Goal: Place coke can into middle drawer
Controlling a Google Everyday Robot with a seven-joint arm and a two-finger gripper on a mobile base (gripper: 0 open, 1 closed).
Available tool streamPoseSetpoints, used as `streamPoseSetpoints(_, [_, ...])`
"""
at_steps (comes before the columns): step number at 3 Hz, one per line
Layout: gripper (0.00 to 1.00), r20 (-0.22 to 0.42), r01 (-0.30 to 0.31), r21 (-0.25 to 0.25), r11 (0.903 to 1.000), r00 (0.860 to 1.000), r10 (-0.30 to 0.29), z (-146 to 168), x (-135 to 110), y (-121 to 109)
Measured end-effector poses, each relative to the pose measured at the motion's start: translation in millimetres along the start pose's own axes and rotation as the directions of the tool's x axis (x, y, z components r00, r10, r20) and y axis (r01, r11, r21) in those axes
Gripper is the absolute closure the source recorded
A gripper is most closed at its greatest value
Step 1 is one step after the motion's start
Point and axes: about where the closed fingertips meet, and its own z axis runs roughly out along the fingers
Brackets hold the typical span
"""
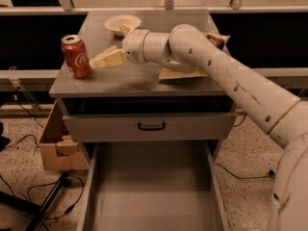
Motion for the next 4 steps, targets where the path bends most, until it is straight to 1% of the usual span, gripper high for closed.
streamPoseSetpoints(1, [0.0, 0.005, -0.064, -0.08, 0.9948, 0.998, 0.064, 30.5, 8.8, 18.2])
streamPoseSetpoints(2, [0.0, 0.004, -0.086, -0.135, 0.9871, 0.996, 0.087, 44.2, 3.7, 33.5])
streamPoseSetpoints(3, [0.03, 0.055, -0.097, -0.169, 0.9809, 0.993, 0.108, 64.8, 4.5, 45.1])
streamPoseSetpoints(4, [0.26, 0.08, -0.098, -0.174, 0.9798, 0.99, 0.114, 77.4, 8.6, 49.6])
